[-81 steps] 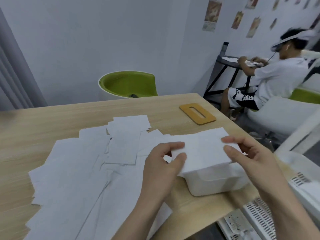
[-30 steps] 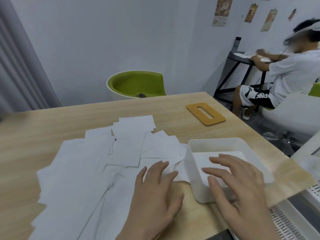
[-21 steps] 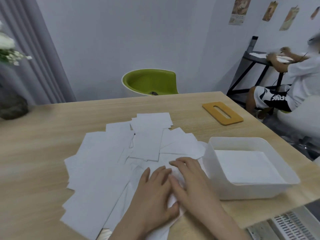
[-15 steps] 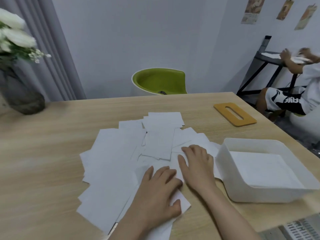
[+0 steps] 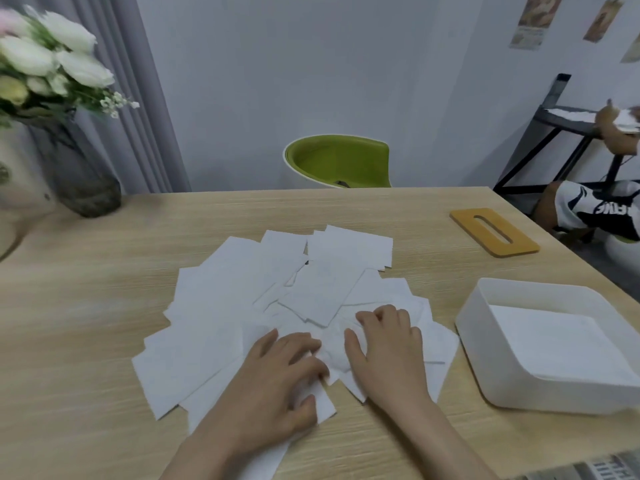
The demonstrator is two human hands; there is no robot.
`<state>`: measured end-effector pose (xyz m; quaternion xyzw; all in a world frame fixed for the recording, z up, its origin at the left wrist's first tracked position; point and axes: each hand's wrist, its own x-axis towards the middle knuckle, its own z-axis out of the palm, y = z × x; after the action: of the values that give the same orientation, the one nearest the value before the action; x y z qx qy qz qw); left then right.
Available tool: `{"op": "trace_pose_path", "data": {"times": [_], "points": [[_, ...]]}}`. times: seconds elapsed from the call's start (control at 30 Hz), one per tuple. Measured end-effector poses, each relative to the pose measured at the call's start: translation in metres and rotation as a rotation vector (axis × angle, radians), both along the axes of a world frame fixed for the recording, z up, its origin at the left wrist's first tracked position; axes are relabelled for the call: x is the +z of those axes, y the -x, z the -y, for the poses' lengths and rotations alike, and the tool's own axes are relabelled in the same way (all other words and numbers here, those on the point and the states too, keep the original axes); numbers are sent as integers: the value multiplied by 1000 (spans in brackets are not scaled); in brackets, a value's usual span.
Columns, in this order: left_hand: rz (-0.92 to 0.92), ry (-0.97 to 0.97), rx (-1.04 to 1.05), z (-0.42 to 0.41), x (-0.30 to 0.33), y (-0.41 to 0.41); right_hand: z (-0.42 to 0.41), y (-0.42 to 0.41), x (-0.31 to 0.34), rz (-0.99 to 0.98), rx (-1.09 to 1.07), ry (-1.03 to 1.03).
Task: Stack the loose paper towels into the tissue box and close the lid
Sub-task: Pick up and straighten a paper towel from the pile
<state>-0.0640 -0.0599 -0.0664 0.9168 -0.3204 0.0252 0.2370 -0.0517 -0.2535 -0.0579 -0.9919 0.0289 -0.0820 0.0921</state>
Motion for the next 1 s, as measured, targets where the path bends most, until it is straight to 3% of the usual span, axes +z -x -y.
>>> {"op": "trace_pose_path", "data": {"times": [0.17, 0.27, 0.37, 0.53, 0.8, 1.0], "points": [[-58, 6, -13, -33, 3, 3, -11, 13, 0, 9, 79, 43], [-105, 118, 2, -36, 5, 1, -13, 5, 5, 82, 89, 17], [-44, 284, 138, -28, 7, -6, -19, -13, 8, 104, 194, -26], [34, 339, 343, -20, -2, -16, -32, -36, 3, 53, 327, -46], [-2, 458, 406, -25, -5, -15, -26, -31, 10, 117, 273, -482], [-188, 693, 441, -15, 6, -18, -21, -14, 32, 59, 200, -922]]}}
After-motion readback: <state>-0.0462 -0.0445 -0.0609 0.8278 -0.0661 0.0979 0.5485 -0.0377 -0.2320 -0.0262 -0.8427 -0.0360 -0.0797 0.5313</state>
